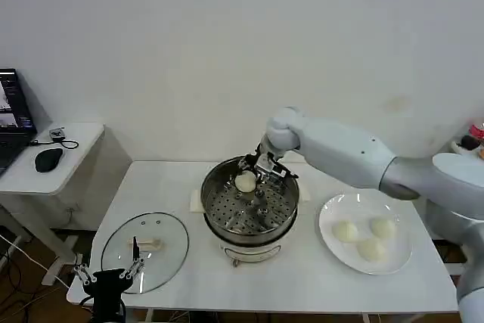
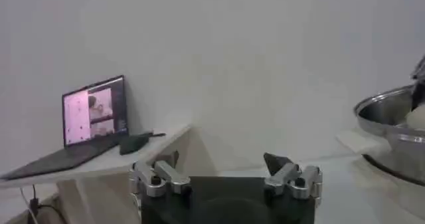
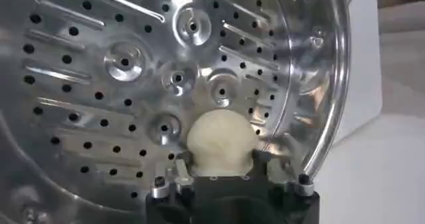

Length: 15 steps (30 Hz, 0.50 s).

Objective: Take steamed baozi put them in steamer then cover it.

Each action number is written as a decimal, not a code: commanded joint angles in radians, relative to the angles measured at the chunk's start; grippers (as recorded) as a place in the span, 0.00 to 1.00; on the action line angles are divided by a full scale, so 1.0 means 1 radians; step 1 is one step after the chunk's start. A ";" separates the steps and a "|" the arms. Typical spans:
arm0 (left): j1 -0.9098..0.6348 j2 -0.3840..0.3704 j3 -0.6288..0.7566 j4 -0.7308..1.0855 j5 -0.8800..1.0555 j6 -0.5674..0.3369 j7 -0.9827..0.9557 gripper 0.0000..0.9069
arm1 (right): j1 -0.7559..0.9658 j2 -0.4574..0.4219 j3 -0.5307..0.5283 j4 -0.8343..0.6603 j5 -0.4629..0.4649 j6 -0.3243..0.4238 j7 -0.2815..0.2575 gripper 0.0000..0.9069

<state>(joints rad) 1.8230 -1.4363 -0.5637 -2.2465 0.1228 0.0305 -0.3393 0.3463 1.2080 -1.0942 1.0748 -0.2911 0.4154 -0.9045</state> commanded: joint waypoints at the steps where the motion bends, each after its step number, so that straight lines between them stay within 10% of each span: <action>1: 0.001 0.000 0.001 -0.001 0.001 0.001 0.000 1.00 | 0.004 0.003 0.003 -0.002 0.001 0.029 0.022 1.00; 9: -0.007 0.009 0.021 0.002 0.003 0.005 0.005 1.00 | 0.195 -0.227 -0.023 0.290 0.269 -0.217 -0.039 1.00; 15: -0.031 0.040 0.033 -0.007 -0.003 0.037 0.059 1.00 | 0.257 -0.520 -0.055 0.447 0.272 -0.384 -0.044 1.00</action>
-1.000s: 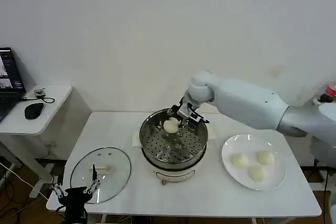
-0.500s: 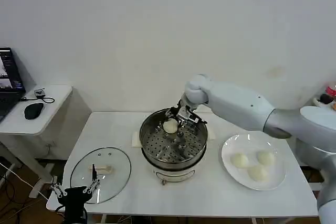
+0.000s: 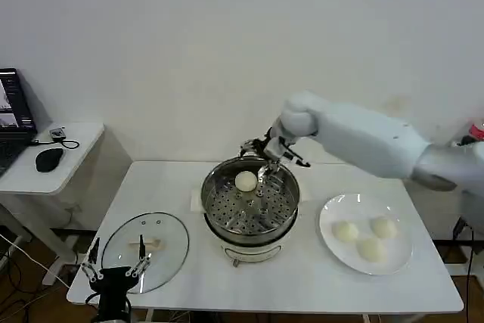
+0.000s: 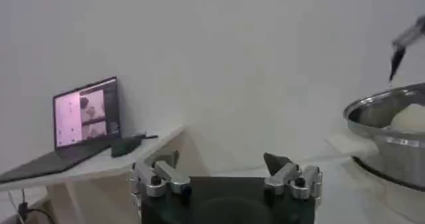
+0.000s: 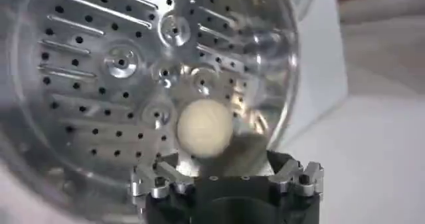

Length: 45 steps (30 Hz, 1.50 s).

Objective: Take steamed baozi put them in steamer then cover it.

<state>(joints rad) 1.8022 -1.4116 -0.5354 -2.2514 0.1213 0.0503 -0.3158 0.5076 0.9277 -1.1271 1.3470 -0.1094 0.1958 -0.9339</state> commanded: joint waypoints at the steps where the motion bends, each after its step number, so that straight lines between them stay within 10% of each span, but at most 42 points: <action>1: -0.014 0.018 0.007 -0.002 0.000 0.019 0.042 1.00 | 0.096 -0.269 -0.022 0.189 0.085 -0.181 -0.011 1.00; 9: -0.069 0.042 0.036 0.041 0.019 0.024 0.095 1.00 | 0.024 -0.608 -0.026 0.322 0.080 -0.302 -0.024 1.00; 17: -0.080 0.082 0.005 0.025 -0.017 0.031 0.115 1.00 | -0.162 -0.708 0.018 0.364 0.039 -0.412 -0.059 1.00; 30: -0.078 0.091 -0.051 -0.007 -0.164 0.108 0.107 1.00 | -0.640 -0.580 0.334 0.269 -0.018 -0.453 -0.028 1.00; 45: -0.057 0.078 -0.071 -0.018 -0.127 0.105 0.117 1.00 | -0.674 -0.357 0.373 0.017 -0.017 -0.438 0.005 1.00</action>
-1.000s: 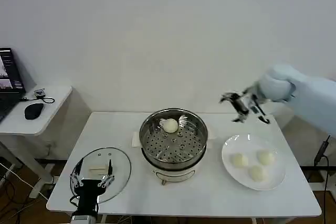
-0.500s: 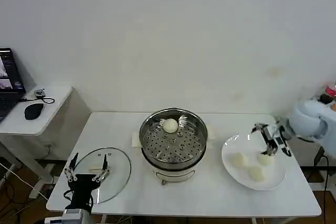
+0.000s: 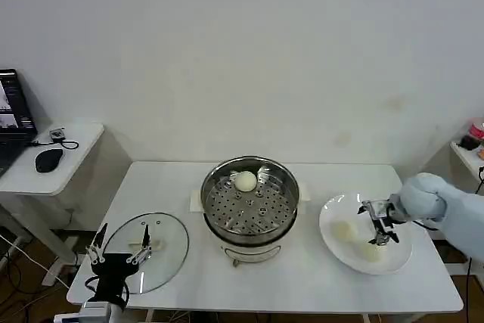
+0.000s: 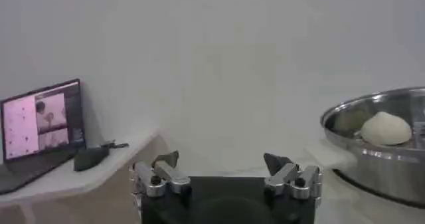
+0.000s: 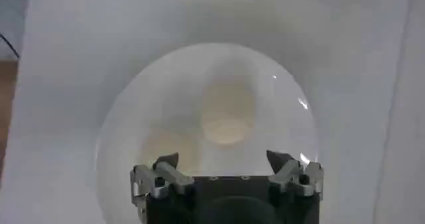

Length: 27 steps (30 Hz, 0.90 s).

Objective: Take steamed baozi put them in steamer then cover it.

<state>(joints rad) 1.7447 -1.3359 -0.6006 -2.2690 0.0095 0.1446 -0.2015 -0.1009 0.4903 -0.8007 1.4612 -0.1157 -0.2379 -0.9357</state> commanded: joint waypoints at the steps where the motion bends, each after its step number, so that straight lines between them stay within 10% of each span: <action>1: 0.001 0.002 -0.006 0.000 -0.016 0.010 0.003 1.00 | -0.065 0.085 0.046 -0.102 -0.009 -0.003 0.006 1.00; 27: -0.003 -0.006 -0.002 0.010 0.004 0.006 -0.005 1.00 | -0.042 0.135 0.026 -0.126 0.004 -0.050 -0.002 0.77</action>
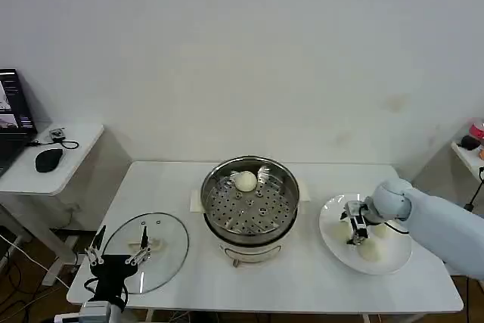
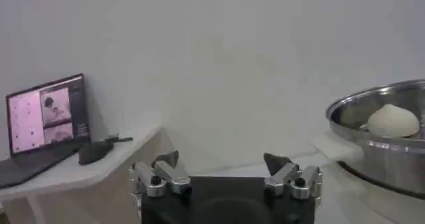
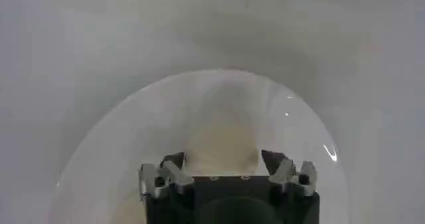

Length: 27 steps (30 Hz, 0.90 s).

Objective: Take steamed baozi put them in steamer then cover it.

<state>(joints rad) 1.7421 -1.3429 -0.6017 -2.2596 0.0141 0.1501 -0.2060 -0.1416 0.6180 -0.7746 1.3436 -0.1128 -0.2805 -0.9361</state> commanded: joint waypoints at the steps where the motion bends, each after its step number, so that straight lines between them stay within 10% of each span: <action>1: 0.000 0.000 -0.001 0.001 0.000 -0.001 -0.001 1.00 | -0.001 0.006 -0.001 -0.008 0.003 -0.008 -0.003 0.74; 15: -0.005 0.001 -0.002 -0.005 0.004 -0.002 -0.004 1.00 | 0.111 -0.073 -0.034 0.058 0.034 -0.018 -0.029 0.72; 27: -0.018 0.018 0.002 -0.004 0.005 -0.001 -0.010 1.00 | 0.603 -0.166 -0.276 0.297 0.267 -0.115 -0.010 0.73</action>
<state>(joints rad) 1.7247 -1.3248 -0.5989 -2.2666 0.0187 0.1491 -0.2148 0.2473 0.4954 -0.9555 1.5430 0.0641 -0.3627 -0.9481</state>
